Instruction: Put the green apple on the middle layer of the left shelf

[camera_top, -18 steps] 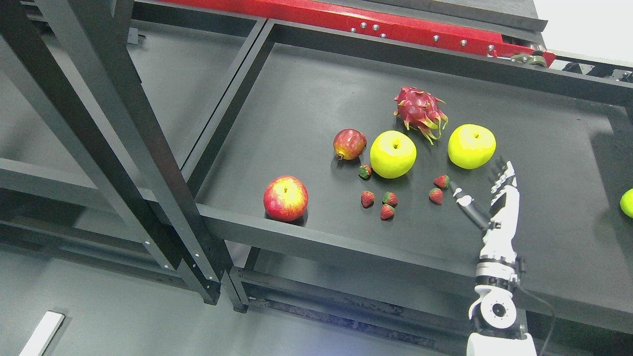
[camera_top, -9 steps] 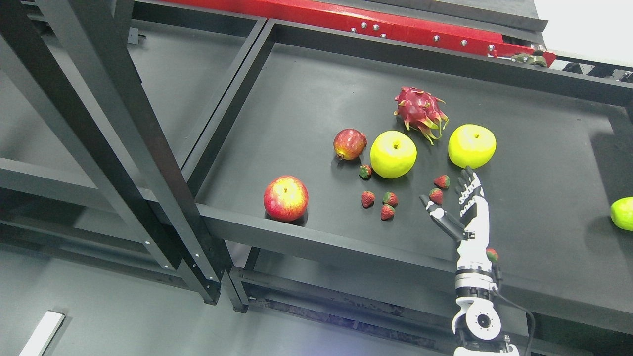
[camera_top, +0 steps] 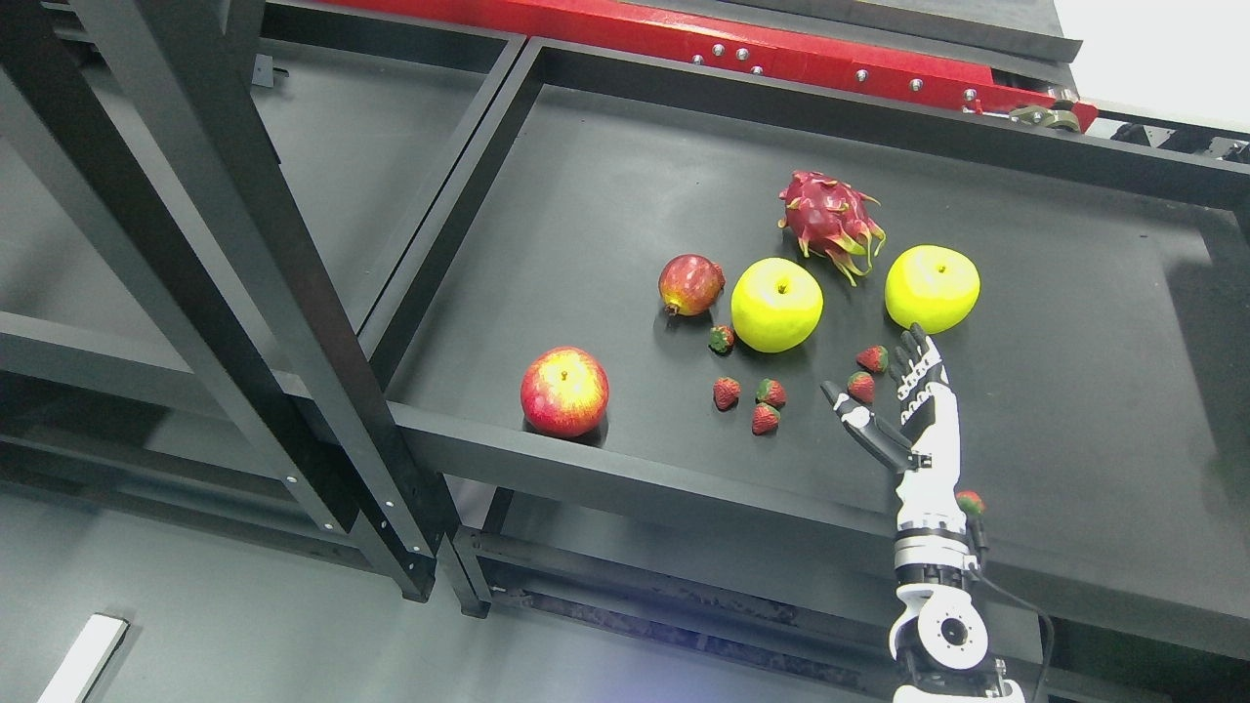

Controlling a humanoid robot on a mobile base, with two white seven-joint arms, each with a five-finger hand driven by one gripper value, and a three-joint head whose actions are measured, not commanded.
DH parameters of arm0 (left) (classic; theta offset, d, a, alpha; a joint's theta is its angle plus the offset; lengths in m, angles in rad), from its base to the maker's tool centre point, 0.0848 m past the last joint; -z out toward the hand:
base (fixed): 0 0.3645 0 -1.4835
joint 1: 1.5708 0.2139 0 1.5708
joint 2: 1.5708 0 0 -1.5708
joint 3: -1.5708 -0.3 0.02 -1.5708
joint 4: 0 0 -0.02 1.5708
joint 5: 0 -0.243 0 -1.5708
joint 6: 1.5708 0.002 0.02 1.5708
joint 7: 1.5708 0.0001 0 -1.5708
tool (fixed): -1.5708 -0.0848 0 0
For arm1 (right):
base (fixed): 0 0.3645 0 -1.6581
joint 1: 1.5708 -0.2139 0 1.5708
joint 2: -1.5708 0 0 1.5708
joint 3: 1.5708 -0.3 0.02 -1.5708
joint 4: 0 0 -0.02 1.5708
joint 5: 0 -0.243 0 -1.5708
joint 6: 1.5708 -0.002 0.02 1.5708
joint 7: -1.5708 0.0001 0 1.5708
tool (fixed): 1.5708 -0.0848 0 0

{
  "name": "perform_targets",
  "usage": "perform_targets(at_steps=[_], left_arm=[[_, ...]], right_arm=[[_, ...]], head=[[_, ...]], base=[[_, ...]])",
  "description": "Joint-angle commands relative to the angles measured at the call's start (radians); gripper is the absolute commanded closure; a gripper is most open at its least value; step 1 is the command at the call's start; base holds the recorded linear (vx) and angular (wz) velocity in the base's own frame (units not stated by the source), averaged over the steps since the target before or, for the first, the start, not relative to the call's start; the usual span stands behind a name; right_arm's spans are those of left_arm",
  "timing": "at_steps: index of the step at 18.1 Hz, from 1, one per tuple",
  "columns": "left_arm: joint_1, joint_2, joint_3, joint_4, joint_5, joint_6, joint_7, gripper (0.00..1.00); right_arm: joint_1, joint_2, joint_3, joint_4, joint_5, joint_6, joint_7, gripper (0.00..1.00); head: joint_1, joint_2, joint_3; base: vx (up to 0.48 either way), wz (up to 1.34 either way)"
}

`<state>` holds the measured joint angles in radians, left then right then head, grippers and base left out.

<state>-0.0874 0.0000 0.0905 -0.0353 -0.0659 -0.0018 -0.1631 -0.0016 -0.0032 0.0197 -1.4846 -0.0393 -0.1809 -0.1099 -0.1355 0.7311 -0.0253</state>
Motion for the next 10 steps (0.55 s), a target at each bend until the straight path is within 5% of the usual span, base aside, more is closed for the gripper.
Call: perform_targets(at_steps=[1, 10], left_arm=[[0.000, 0.017, 0.000, 0.000, 0.000, 0.000, 0.001, 0.00], [0.000, 0.017, 0.000, 0.000, 0.000, 0.000, -0.001, 0.00]], right_arm=[[-0.001, -0.014, 0.002, -0.039, -0.002, 0.006, 0.006, 0.00], [0.011, -0.014, 0.000, -0.066, -0.005, 0.006, -0.001, 0.00]], head=[[0.0000, 0.000, 0.000], [0.0000, 0.000, 0.000]], base=[[0.000, 0.00], [0.000, 0.00]])
